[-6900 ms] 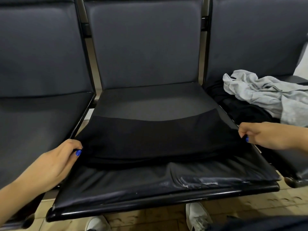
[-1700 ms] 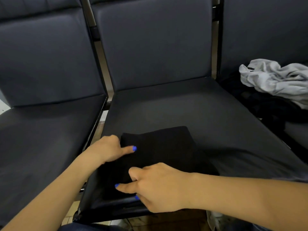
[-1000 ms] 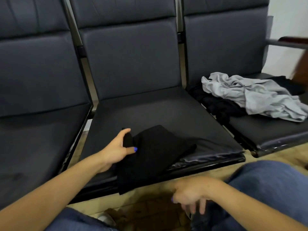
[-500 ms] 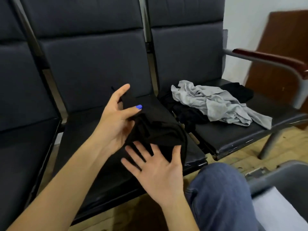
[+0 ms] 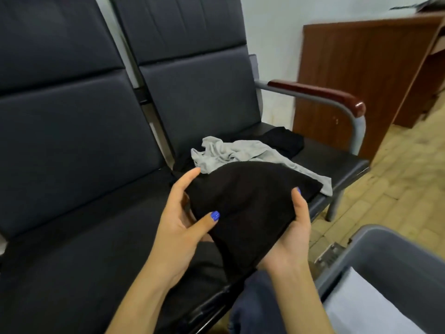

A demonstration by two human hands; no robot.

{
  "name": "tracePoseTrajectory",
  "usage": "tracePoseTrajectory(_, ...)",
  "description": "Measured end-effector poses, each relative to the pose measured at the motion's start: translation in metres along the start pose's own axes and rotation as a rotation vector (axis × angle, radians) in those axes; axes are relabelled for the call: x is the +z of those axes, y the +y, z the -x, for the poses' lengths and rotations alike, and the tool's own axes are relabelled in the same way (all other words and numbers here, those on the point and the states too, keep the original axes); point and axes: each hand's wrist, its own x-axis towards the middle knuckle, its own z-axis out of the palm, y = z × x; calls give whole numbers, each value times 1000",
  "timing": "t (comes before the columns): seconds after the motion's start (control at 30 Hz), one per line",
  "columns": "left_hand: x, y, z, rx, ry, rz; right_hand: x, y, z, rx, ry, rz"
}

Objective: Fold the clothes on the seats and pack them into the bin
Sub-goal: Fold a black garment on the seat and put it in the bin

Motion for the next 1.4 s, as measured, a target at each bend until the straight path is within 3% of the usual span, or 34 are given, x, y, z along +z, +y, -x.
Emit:
tracePoseTrajectory(0.27, 78, -61, -29, -146, -307, 10, -47, -95, -6, -182, 167, 164)
tracePoseTrajectory(0.37, 110, -95, -28, -280, -493, -23, -81, -134, 9, -263, 328, 215)
tracePoseTrajectory(0.47, 128, -130, -23, -278, -648, -383, -113, -164, 34, -346, 477, 239)
tracePoseTrajectory(0.63, 131, -147, -15, -324, -1084, -1045, -154, -190, 76, -404, 618, 349)
tracePoseTrajectory(0.97, 126, -142, -10, -310, -1121, -1095, -254, -168, 84, -124, 813, 333)
tracePoseTrajectory(1.2, 126, -143, -12, -321, -1070, -1094, -338, -152, 74, 244, 1034, 604)
tracePoseTrajectory(1.4, 127, -145, -13, -326, -1057, -1076, -362, -152, 64, 239, 1082, 880)
